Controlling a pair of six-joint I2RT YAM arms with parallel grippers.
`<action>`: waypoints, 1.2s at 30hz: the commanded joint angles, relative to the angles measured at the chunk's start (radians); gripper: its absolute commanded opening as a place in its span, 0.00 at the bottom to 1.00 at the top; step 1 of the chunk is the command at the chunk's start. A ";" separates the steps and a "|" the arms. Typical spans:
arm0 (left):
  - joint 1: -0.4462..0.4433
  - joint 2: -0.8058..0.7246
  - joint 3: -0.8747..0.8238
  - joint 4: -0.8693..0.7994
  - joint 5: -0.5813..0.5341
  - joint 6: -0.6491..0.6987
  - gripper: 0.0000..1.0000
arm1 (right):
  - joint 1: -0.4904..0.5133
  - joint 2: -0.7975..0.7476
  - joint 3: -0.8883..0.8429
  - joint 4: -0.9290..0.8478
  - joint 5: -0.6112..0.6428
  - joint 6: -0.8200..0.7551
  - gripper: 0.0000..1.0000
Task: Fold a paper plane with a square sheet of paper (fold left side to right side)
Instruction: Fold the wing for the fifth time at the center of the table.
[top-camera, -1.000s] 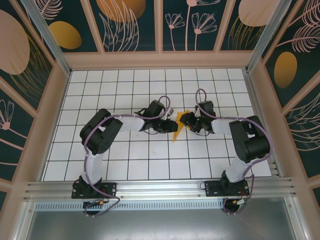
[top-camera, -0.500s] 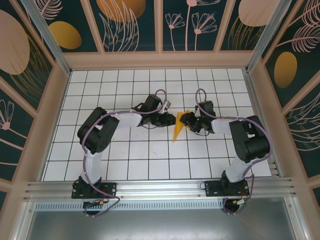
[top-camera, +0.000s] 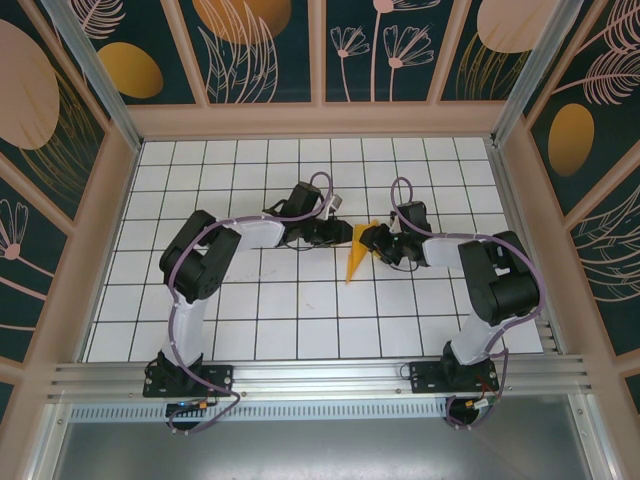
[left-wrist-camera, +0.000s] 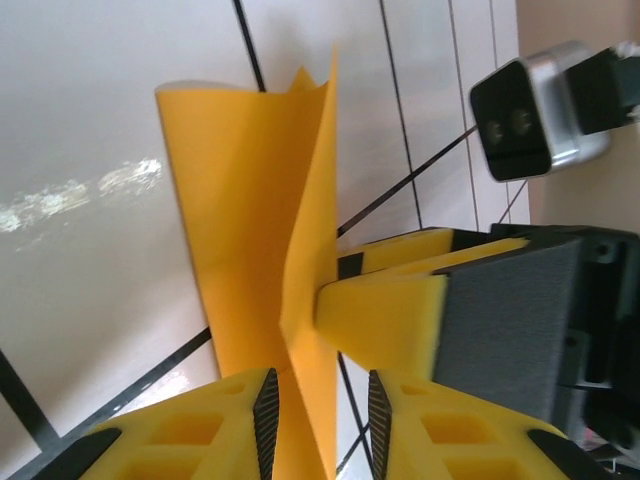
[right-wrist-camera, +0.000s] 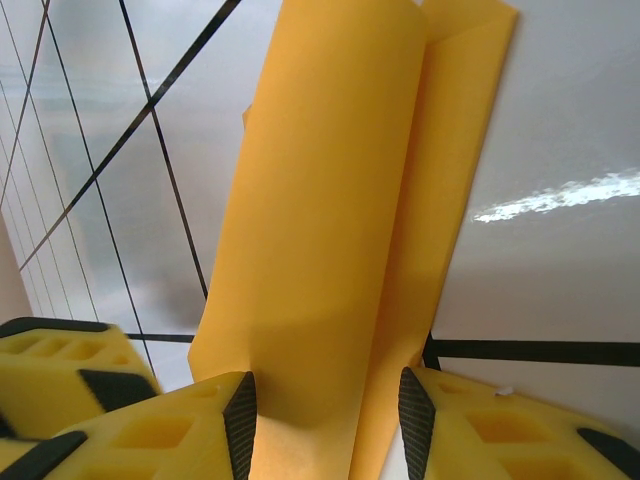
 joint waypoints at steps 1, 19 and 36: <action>0.002 0.032 0.035 0.019 0.030 -0.013 0.32 | 0.008 0.053 0.001 -0.039 0.028 -0.002 0.45; 0.000 0.093 0.084 0.016 0.055 -0.020 0.23 | 0.007 0.061 0.003 -0.045 0.024 -0.005 0.46; 0.002 0.114 0.124 -0.015 0.020 0.008 0.00 | 0.008 0.069 0.010 -0.072 0.023 -0.021 0.45</action>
